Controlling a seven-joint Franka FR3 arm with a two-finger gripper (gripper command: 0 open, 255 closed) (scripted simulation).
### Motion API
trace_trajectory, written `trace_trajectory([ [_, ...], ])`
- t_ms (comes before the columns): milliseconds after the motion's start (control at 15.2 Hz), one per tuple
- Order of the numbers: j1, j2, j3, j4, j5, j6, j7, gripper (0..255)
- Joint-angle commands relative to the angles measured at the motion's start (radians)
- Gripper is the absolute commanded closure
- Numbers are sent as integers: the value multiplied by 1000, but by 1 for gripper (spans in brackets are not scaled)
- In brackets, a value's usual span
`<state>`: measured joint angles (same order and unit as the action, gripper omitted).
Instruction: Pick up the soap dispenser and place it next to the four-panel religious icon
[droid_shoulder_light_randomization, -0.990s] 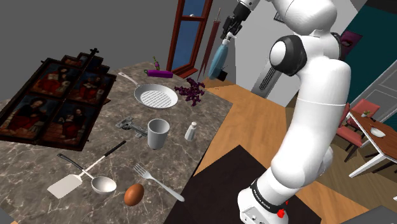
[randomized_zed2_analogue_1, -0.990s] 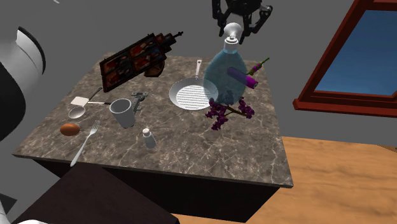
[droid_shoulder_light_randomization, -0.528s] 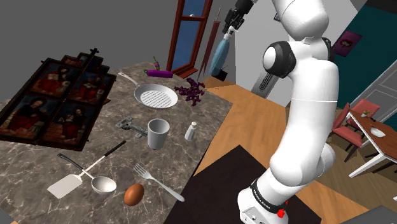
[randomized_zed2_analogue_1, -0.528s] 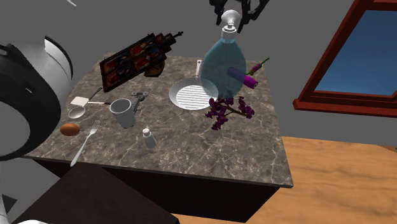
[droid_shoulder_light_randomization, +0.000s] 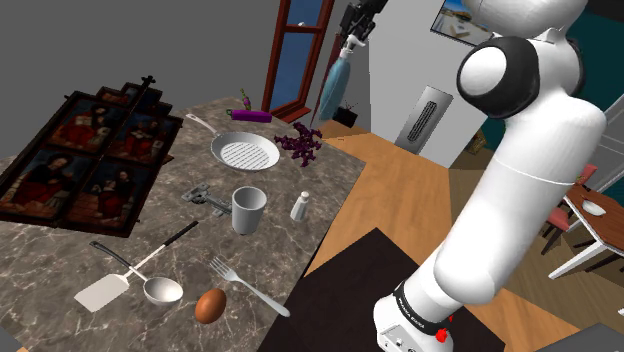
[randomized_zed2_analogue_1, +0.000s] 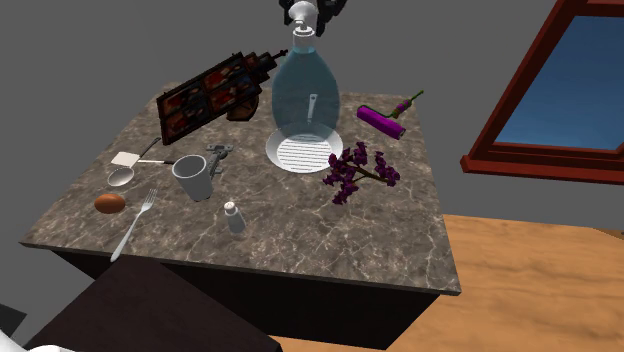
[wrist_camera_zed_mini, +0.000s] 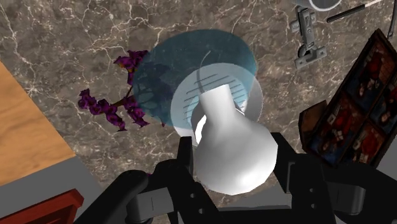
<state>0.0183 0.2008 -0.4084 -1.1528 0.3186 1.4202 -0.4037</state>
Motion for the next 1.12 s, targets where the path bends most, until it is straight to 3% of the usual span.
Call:
trace_trajectory([
  [0, 46, -55, 17, -65, -30, 27, 48, 255],
  [528, 179, -215, 117, -244, -118, 103, 249, 255],
  [1056, 277, -288, 231, -315, -163, 140, 452, 255],
])
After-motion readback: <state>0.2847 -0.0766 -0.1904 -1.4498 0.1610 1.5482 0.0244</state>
